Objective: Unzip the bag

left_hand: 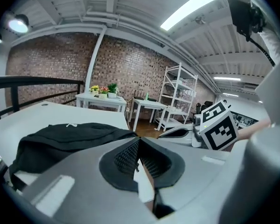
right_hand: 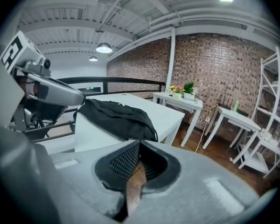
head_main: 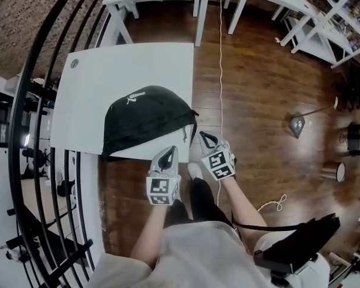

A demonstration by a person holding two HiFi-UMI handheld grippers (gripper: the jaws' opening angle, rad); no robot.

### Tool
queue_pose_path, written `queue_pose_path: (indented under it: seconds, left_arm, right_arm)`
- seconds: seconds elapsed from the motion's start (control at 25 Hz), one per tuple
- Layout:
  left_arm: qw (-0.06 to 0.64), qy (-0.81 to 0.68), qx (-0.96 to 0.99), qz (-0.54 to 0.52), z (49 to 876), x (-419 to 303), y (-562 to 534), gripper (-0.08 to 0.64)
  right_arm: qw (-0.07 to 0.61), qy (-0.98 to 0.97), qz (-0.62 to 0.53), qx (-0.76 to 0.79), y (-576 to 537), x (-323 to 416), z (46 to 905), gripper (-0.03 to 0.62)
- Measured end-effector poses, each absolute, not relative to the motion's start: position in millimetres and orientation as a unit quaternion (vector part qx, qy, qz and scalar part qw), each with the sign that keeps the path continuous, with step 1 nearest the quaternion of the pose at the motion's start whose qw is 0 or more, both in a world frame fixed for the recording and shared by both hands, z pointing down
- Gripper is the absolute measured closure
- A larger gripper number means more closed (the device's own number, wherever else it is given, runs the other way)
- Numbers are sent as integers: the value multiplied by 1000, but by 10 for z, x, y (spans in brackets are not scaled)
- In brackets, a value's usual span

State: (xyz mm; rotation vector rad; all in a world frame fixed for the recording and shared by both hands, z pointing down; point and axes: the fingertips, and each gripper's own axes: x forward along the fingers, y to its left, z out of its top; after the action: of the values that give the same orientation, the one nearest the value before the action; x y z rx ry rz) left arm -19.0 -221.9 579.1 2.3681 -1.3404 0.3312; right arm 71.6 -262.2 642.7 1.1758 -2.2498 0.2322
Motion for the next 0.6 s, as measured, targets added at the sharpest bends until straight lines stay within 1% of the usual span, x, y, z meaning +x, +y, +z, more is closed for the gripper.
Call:
queue_pose_path:
  seconds: [0.08,0.12,0.16,0.32,0.48,0.6]
  left_arm:
    - [213,-483,839,131,5966,-173,-2273,543]
    - [218,-485,836,136,6045,-169,-2290,543]
    - [223,-486,833,140,6115,-166,-2304,543]
    - [232,-487,828,152,6304,-129,-2367,543]
    - [236,-486,826,164,6429,-93,-2409,543]
    - [241,-486,823,171,6504,-96,-2462,533]
  right_arm:
    - [309,-847,82,425,-2758,704,6638,590]
    - [315,-848,82,418,-2821,686,6734,505]
    - [320,-849,81,413,-2879,666,6823,460]
    - [341,-852,62,393,-3068,588,7115,459]
    - [341,-858,48,380,-3203,499,7245,460]
    - [349,-861,41,369,-3238,459,7262,499]
